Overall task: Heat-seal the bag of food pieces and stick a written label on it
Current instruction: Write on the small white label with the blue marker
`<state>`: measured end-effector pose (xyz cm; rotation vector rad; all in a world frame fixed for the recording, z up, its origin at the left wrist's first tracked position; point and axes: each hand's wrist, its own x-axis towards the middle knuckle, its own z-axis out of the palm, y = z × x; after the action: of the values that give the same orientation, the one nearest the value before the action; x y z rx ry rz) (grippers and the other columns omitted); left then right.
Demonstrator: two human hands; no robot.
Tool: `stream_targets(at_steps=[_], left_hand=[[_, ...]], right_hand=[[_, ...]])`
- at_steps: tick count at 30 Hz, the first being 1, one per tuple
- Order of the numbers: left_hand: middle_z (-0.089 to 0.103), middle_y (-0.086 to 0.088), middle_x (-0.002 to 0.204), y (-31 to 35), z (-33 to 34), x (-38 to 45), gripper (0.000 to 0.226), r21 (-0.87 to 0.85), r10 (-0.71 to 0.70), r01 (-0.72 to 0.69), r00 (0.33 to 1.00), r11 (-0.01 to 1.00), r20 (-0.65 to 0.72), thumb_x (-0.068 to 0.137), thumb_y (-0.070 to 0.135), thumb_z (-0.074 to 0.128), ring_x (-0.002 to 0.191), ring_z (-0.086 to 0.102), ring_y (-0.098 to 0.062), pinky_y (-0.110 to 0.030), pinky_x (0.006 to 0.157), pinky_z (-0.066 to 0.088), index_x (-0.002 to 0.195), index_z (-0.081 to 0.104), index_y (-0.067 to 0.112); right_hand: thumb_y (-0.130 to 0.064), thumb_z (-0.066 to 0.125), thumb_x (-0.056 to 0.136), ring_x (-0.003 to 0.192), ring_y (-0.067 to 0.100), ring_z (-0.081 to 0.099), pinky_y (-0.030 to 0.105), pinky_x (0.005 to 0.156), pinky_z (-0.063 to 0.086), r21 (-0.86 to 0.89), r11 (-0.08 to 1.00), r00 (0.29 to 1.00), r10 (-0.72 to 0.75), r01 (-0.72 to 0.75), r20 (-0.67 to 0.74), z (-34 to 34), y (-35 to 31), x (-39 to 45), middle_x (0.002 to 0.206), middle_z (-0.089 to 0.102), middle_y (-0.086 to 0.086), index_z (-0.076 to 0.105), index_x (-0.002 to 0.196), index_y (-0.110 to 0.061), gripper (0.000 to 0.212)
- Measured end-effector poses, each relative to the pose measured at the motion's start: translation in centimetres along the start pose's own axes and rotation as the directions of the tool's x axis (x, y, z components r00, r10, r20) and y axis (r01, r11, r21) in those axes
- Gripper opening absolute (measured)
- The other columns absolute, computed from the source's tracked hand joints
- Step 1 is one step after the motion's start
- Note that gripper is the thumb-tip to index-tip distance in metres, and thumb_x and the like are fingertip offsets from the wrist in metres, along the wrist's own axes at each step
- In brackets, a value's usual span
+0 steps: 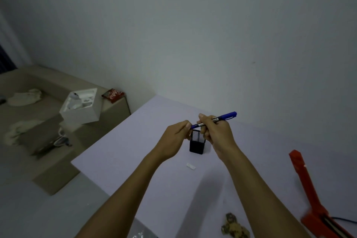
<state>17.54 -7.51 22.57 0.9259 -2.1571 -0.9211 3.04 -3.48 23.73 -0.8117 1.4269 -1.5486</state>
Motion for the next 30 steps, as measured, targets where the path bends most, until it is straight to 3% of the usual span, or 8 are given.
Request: stream_targets(at_steps=[3, 5, 8, 12, 19, 26, 30], left_hand=[[0.056, 0.004, 0.055, -3.3, -3.7, -0.9, 0.033, -0.272, -0.233, 0.182, 0.957, 0.945, -0.170, 0.102, 0.012, 0.033, 0.063, 0.059, -0.015, -0.034, 0.079, 0.053, 0.075, 0.051, 0.010], [0.053, 0.001, 0.058, -7.3, -7.3, -2.3, 0.035, -0.301, -0.363, 0.287, 0.900, 0.910, -0.241, 0.103, 0.015, 0.032, 0.068, 0.059, -0.023, -0.042, 0.086, 0.052, 0.074, 0.052, 0.010], [0.061, -0.010, 0.076, -10.6, -9.2, -2.4, 0.036, -0.219, -0.412, 0.370, 0.890, 0.903, -0.195, 0.102, 0.026, 0.036, 0.082, 0.065, -0.028, -0.040, 0.087, 0.050, 0.086, 0.062, 0.008], [0.068, -0.006, 0.089, -11.9, -8.0, 1.3, 0.019, -0.225, -0.403, 0.370, 0.907, 0.901, -0.120, 0.093, 0.027, 0.058, 0.083, 0.067, -0.022, -0.037, 0.081, 0.052, 0.098, 0.064, 0.010], [0.072, -0.007, 0.094, -18.2, -5.3, 5.6, 0.021, -0.234, -0.545, 0.522, 0.837, 0.820, -0.043, 0.089, 0.022, 0.063, 0.076, 0.066, -0.018, -0.030, 0.072, 0.049, 0.099, 0.060, 0.004], [0.069, -0.009, 0.094, -26.3, 0.4, 6.4, 0.021, 0.011, -0.655, 0.662, 0.738, 0.749, 0.161, 0.086, 0.030, 0.066, 0.079, 0.062, -0.023, -0.028, 0.068, 0.046, 0.085, 0.056, 0.012], [0.068, -0.008, 0.088, -28.9, 3.3, 6.6, 0.020, 0.053, -0.677, 0.686, 0.699, 0.726, 0.229, 0.086, 0.028, 0.067, 0.076, 0.061, -0.023, -0.030, 0.071, 0.047, 0.077, 0.054, 0.016]], right_hand=[[-0.014, 0.061, 0.091, 0.032, 0.002, 0.034, 0.014, 0.032, 0.026, 0.288, 0.956, 0.984, 0.000, 0.052, -0.178, -3.5, -1.6, 1.5, 0.038, 0.047, -0.008, 0.058, 0.065, -0.009, 0.027], [-0.017, 0.062, 0.091, 0.034, 0.002, 0.037, 0.013, 0.034, 0.029, 0.251, 0.958, 0.961, -0.066, 0.136, -0.267, -6.7, -3.3, 2.7, 0.041, 0.049, -0.008, 0.059, 0.067, -0.010, 0.025], [-0.023, 0.065, 0.090, 0.041, 0.004, 0.044, 0.014, 0.040, 0.038, 0.127, 0.979, 0.978, -0.139, 0.159, -0.155, -7.2, -3.9, 3.2, 0.048, 0.053, -0.005, 0.064, 0.073, -0.010, 0.021], [-0.026, 0.065, 0.089, 0.043, 0.006, 0.044, 0.016, 0.040, 0.038, 0.109, 0.991, 0.994, -0.068, 0.077, -0.084, -3.6, -1.6, 4.1, 0.050, 0.054, -0.002, 0.067, 0.077, -0.011, 0.019], [-0.018, 0.065, 0.089, 0.051, 0.009, 0.053, 0.021, 0.049, 0.049, 0.093, 0.995, 0.992, 0.046, -0.035, -0.115, -1.3, 2.3, 6.8, 0.069, 0.060, 0.004, 0.069, 0.092, -0.011, 0.009], [-0.017, 0.062, 0.090, 0.059, 0.013, 0.056, 0.023, 0.058, 0.052, 0.089, 0.991, 0.966, 0.122, -0.104, -0.228, -2.6, 5.5, 8.3, 0.075, 0.062, 0.005, 0.069, 0.097, -0.011, 0.012], [-0.016, 0.056, 0.093, 0.061, 0.013, 0.057, 0.026, 0.063, 0.050, 0.149, 0.982, 0.940, 0.161, -0.120, -0.300, -3.8, 7.0, 8.2, 0.079, 0.063, 0.005, 0.069, 0.102, -0.009, 0.017]])
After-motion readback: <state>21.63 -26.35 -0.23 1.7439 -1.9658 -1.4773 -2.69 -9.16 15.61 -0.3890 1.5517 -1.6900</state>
